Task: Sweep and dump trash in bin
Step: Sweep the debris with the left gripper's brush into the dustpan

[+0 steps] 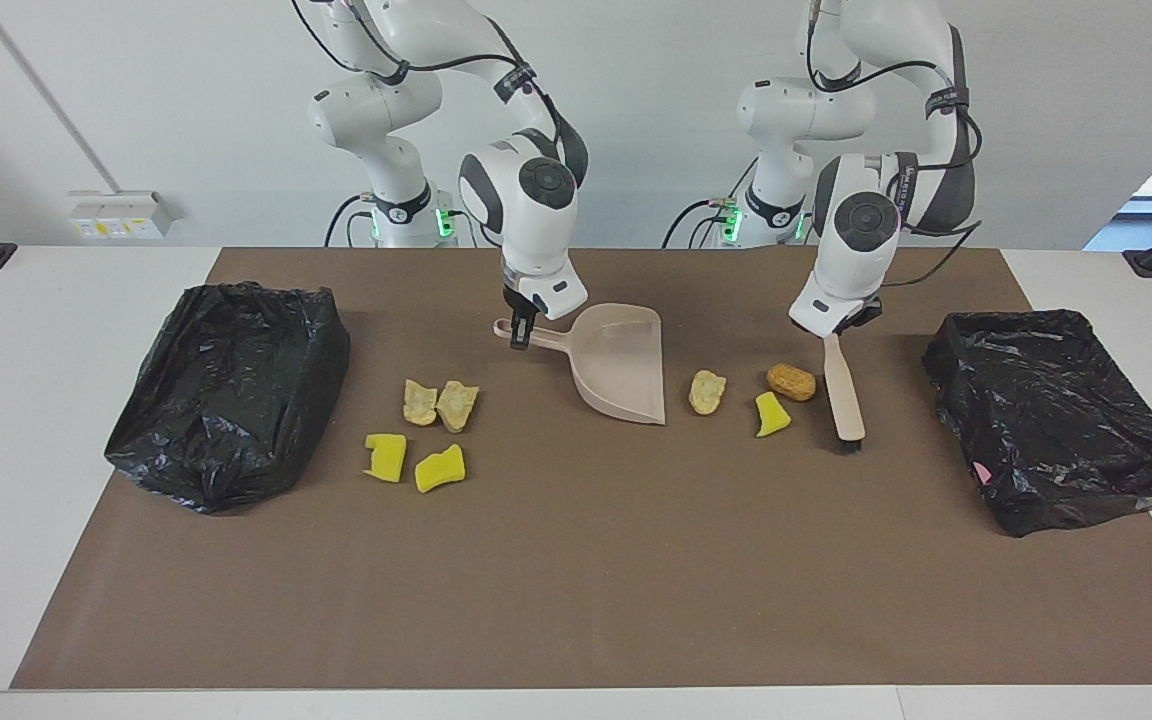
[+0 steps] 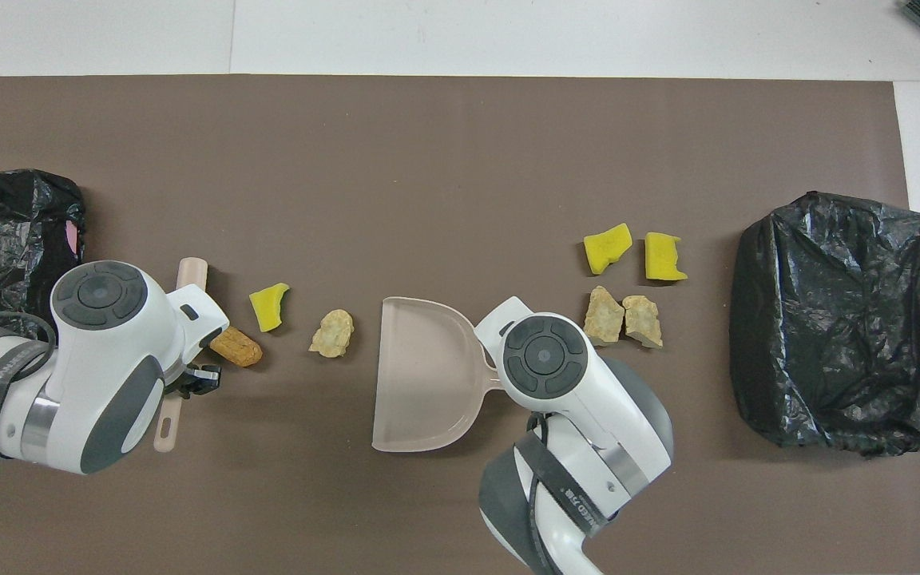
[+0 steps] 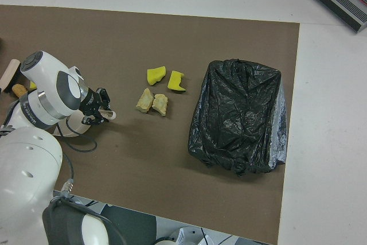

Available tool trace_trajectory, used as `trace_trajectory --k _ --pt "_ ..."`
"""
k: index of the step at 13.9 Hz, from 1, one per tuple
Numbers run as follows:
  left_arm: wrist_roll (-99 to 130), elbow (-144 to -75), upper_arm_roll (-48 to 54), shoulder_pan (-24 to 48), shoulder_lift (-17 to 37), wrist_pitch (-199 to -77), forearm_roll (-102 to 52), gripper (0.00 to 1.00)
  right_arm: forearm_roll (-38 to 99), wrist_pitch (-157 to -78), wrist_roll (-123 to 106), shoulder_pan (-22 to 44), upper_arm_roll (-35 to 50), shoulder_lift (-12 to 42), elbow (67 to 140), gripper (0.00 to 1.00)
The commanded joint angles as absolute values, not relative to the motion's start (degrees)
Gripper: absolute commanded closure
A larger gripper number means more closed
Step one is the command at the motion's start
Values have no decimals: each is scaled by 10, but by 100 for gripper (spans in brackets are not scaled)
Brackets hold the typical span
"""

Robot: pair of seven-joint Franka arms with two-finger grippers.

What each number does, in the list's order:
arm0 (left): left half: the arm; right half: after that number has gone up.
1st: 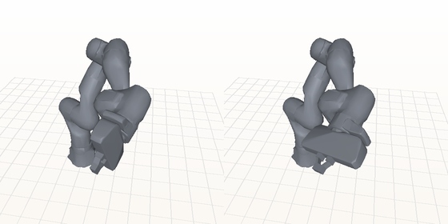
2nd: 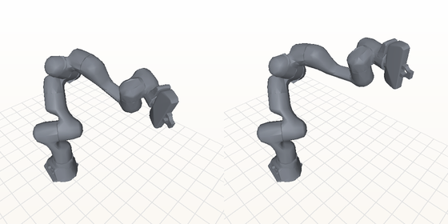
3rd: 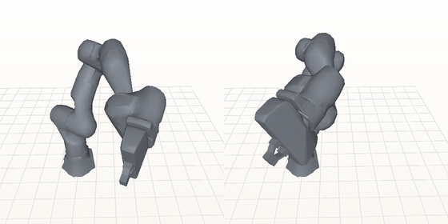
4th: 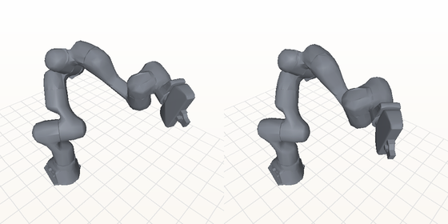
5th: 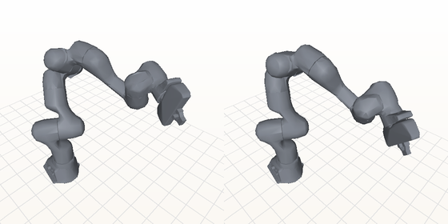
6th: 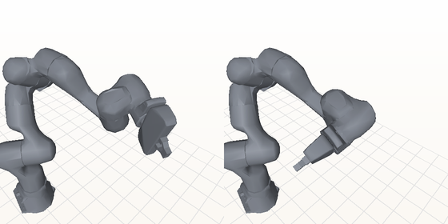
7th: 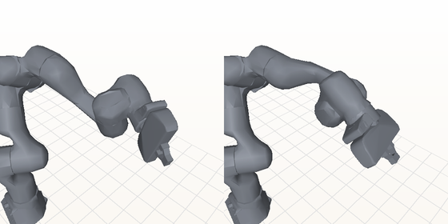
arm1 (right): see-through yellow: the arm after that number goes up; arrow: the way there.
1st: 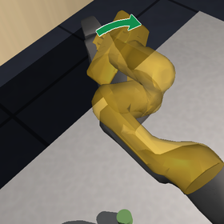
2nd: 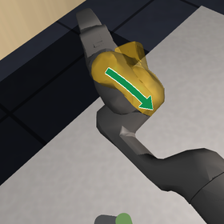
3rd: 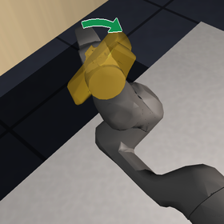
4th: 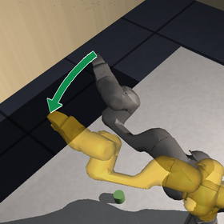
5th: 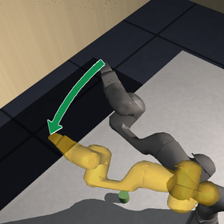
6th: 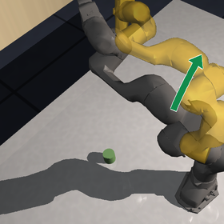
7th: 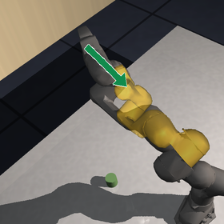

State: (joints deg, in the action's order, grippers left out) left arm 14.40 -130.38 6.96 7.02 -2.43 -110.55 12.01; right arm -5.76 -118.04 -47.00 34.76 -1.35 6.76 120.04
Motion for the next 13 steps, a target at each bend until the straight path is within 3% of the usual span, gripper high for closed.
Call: trace_trajectory --k 1,7,13 --pt "138 -1312 68 101 -23 -1118 90 100 -58 -1194 -447 348 -13 68 1208 100" --pt "117 -1316 89 148 -29 -1115 46 100 -59 -1193 -443 348 -13 67 1208 100" --pt "165 -1316 186 150 -40 -1110 -6 100 -58 -1192 -443 348 -13 67 1208 100"
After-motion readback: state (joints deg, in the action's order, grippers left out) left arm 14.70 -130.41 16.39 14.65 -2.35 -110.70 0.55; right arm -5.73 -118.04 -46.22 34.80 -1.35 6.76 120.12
